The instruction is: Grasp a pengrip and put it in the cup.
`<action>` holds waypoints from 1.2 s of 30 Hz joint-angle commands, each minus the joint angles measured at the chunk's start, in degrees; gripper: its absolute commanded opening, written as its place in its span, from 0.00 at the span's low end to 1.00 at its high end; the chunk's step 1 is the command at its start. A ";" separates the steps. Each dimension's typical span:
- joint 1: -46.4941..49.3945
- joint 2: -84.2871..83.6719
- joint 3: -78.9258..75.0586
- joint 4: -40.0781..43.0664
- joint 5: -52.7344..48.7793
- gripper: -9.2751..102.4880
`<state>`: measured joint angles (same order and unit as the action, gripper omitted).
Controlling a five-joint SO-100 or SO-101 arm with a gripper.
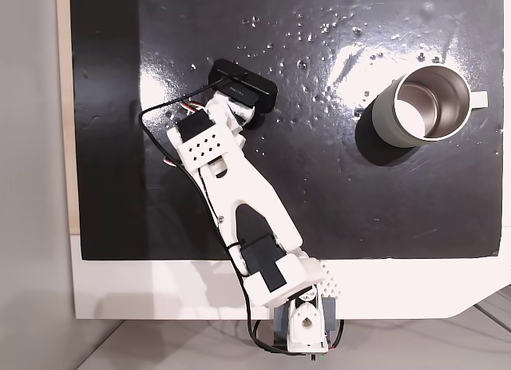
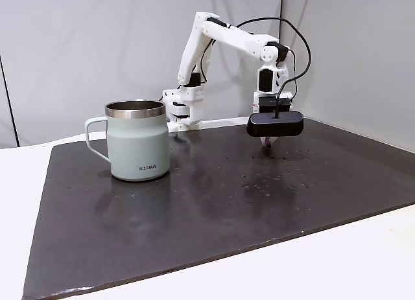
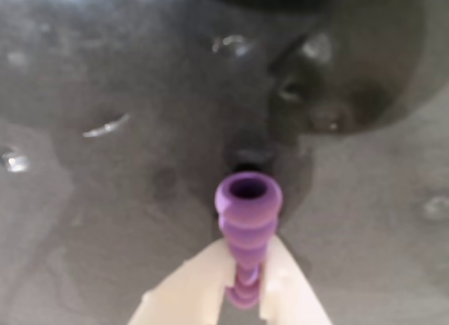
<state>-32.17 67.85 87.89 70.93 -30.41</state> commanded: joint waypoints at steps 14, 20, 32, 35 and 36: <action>20.92 21.71 -10.99 27.25 -8.17 0.08; 34.72 28.21 -12.39 31.64 -17.31 0.08; 56.95 30.76 -21.45 26.98 -30.67 0.08; 59.24 29.79 -23.12 23.82 -31.11 0.08; 59.68 29.62 -23.47 22.59 -31.11 0.08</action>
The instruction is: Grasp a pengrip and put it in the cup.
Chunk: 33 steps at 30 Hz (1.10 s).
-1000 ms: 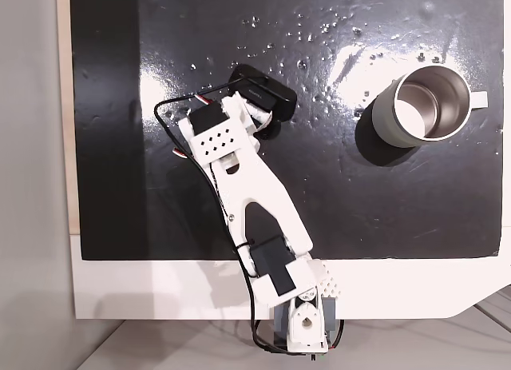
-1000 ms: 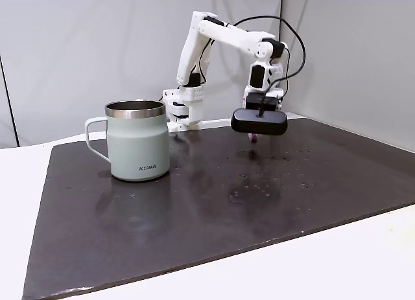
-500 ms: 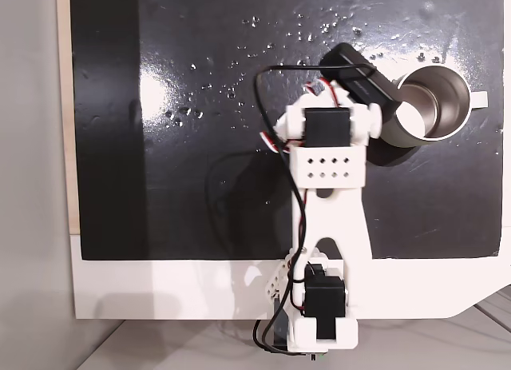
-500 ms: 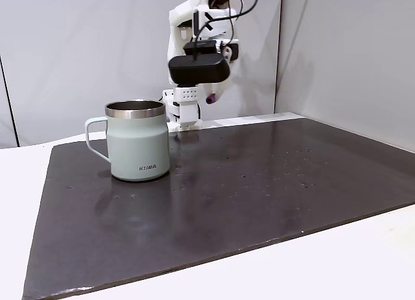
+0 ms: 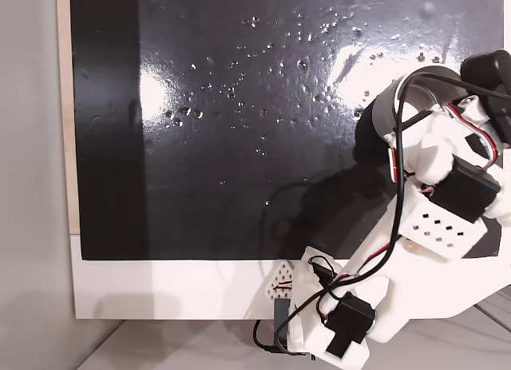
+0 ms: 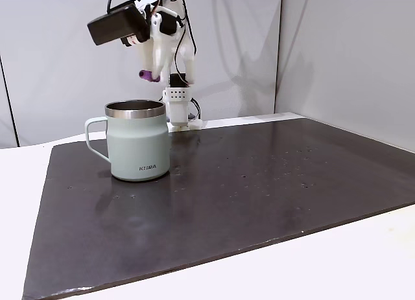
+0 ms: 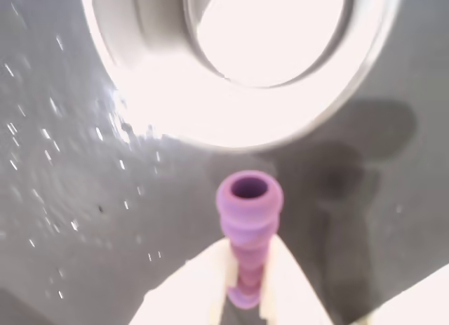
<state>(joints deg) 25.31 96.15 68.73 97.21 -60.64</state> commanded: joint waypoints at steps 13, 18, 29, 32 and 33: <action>2.46 1.14 -4.57 -16.88 1.93 0.08; 1.76 2.46 -2.46 -16.96 1.93 0.08; 1.85 2.99 -1.67 -16.79 2.55 0.27; 1.76 2.99 -1.58 -16.61 2.64 0.27; 1.85 2.99 -1.67 -16.61 2.64 0.27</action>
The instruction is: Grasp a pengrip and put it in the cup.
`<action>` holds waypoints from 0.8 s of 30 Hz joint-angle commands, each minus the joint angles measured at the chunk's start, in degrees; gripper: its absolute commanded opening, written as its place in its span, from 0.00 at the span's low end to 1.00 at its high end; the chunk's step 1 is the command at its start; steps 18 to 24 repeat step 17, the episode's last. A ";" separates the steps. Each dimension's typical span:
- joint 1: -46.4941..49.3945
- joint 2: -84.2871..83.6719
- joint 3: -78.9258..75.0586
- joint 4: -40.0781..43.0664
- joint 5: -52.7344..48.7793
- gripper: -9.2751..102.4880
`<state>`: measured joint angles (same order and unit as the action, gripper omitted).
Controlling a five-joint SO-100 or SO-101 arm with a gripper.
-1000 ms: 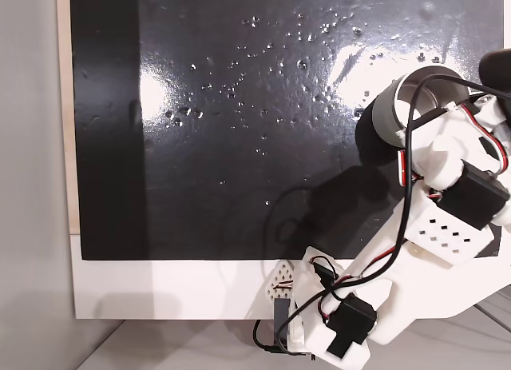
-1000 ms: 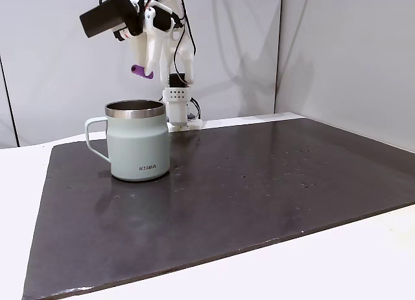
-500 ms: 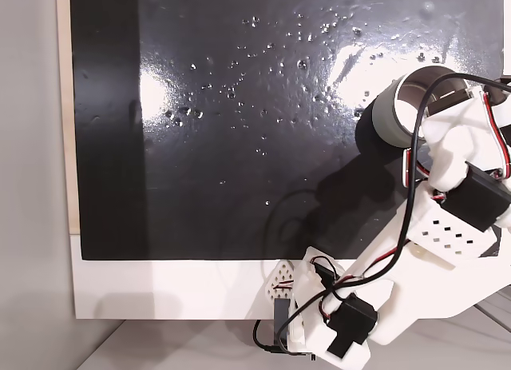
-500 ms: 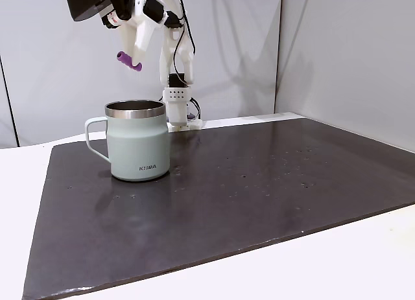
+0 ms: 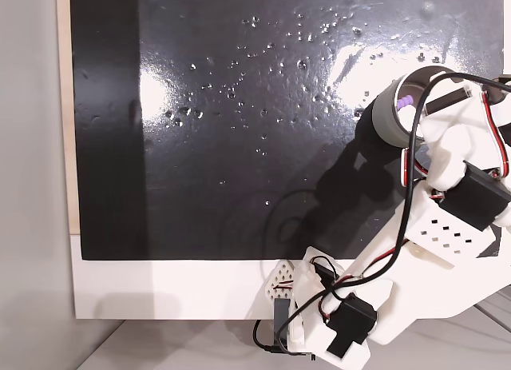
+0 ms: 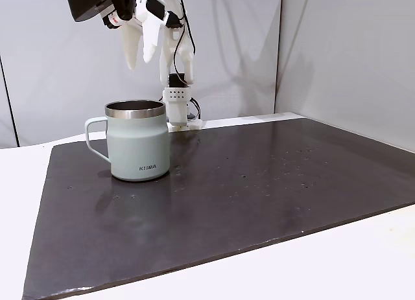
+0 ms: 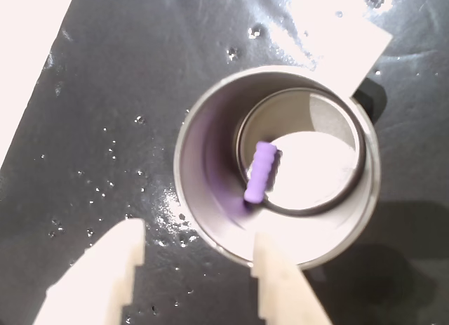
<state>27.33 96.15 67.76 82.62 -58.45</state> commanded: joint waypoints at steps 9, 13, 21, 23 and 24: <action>0.26 3.96 -0.88 -1.58 -0.09 0.27; 0.53 4.13 -0.97 -1.58 -0.44 0.27; 0.62 4.13 -0.97 -1.58 -0.53 0.27; 0.62 4.13 -0.97 -1.58 -0.53 0.27; 0.62 4.13 -0.97 -1.58 -0.53 0.27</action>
